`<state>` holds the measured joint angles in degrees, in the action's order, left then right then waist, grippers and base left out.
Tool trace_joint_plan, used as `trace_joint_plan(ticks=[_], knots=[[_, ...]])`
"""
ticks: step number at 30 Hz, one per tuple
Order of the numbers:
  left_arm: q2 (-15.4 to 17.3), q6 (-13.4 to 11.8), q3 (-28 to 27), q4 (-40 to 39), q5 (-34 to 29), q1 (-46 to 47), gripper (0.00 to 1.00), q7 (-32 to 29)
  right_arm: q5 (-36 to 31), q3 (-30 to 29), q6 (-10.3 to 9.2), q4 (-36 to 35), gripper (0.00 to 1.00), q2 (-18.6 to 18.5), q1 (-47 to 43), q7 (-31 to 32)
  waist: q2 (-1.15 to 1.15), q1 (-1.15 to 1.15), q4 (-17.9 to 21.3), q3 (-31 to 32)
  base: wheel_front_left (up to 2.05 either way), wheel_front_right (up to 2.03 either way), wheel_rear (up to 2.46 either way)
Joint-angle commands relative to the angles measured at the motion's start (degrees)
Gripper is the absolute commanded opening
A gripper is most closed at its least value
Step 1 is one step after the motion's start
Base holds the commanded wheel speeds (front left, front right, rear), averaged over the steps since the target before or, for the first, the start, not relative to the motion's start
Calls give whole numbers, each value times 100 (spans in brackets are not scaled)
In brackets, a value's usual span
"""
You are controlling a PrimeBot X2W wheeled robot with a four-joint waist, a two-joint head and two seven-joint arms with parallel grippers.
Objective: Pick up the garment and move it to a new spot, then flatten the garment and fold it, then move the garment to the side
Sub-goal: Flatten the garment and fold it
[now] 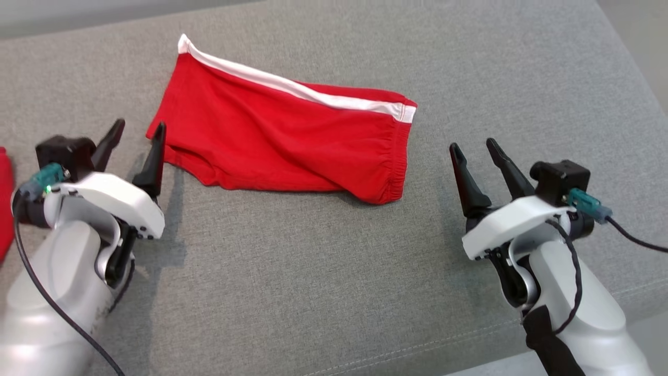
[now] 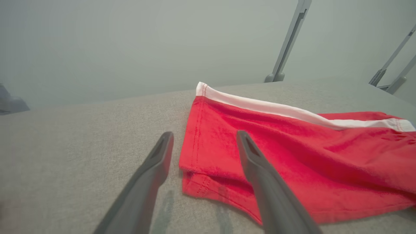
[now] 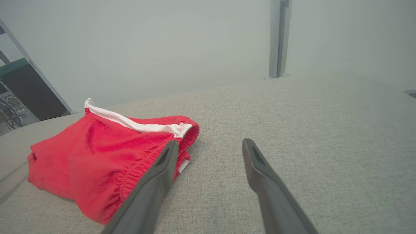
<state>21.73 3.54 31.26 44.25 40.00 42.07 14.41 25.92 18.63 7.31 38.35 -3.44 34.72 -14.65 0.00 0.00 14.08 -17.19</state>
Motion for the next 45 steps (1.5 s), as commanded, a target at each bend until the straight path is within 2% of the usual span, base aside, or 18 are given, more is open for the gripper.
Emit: trace_joint_plan(ticks=[1,11,22,25,29,30,31,32,33,40,45], knots=[[160,24,-319,-90,-95,-15,100,58,-121,-11,18,-216,100,56,-139,-35,0,0,-2,122,0,0,0],[-133,159,-1020,266,-521,-260,100,59,-698,-644,18,-951,100,53,-621,-35,0,0,251,43,0,0,0],[-139,-204,-1580,928,-785,-46,100,59,-793,-783,18,-1438,100,56,-804,-35,0,0,678,-234,0,0,0],[-168,-240,-1661,1120,-802,1,100,59,-782,-815,18,-1489,100,56,-837,-35,0,0,733,-277,0,0,0],[-278,-139,-1717,1281,-790,41,100,59,-772,-849,18,-1526,100,56,-855,-35,0,0,750,-317,0,0,0],[-325,-110,-1733,1304,-779,48,79,59,-773,-858,18,-1529,100,56,-853,-35,0,0,742,-324,0,0,0],[-364,-78,-1719,1323,-798,53,41,59,-771,-864,18,-1532,100,56,-847,-35,0,0,732,-328,0,0,0],[-402,-50,-1720,1346,-800,59,17,59,-765,-868,18,-1538,100,56,-842,-35,0,0,720,-333,0,0,0],[-434,-32,-1730,1369,-801,67,0,59,-760,-866,18,-1546,100,56,-839,-35,0,0,705,-336,0,0,0],[-556,70,-1757,1403,-931,60,0,59,-751,-844,18,-1534,100,56,-786,-35,0,0,573,-288,0,0,0],[-639,33,-1857,1172,-1076,-99,0,59,-776,-875,18,-1496,100,56,-804,-35,0,0,453,-184,0,0,0]])
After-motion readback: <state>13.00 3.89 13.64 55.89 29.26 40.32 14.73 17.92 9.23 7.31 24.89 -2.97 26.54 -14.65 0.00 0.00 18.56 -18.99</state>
